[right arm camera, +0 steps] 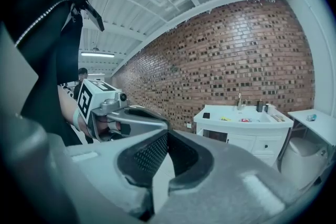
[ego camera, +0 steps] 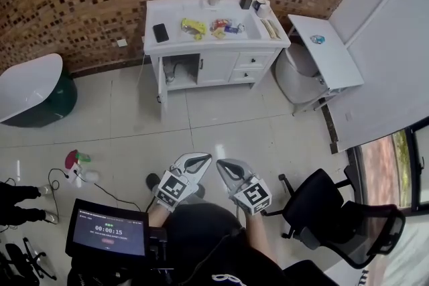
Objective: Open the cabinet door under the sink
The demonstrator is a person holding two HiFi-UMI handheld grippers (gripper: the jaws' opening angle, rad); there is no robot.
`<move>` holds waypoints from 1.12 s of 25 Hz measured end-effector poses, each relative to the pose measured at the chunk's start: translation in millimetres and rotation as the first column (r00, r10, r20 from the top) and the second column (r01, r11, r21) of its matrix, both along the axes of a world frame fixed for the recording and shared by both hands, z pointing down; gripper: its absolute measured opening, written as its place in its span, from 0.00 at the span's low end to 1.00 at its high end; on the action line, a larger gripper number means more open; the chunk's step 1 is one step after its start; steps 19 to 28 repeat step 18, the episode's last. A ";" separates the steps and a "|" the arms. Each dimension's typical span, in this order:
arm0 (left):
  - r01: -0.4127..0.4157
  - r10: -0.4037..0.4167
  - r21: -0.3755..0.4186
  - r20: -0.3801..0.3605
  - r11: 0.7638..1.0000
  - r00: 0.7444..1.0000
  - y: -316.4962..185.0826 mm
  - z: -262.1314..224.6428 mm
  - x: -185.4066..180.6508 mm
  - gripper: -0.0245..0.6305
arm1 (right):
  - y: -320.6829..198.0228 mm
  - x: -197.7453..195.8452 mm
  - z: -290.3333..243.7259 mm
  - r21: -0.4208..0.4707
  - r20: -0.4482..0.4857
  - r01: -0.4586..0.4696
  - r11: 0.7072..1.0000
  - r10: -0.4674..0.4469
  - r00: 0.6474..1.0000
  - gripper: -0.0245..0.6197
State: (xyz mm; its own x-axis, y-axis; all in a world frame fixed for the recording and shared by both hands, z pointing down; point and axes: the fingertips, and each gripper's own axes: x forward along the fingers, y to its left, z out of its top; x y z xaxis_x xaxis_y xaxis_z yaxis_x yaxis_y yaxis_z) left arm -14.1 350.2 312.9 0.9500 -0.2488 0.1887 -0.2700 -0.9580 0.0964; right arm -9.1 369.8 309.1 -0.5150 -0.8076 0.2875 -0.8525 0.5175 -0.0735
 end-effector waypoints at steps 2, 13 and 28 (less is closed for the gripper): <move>0.001 -0.001 -0.002 -0.001 1.000 1.000 -1.2 -0.3 0.1 0.06 | -2.5 2.0 -0.6 0.004 -0.003 0.001 1.000 -0.001 1.000 0.02; 0.008 -0.009 -0.055 -0.015 0.998 1.000 -3.4 -8.0 -0.1 0.06 | -6.2 2.5 -2.5 0.015 -0.007 0.003 1.000 -0.003 1.000 0.02; -0.008 0.007 -0.061 -0.026 0.998 1.000 2.0 -2.1 -0.9 0.06 | -3.8 -1.6 0.9 0.013 -0.009 0.005 1.000 -0.005 1.000 0.02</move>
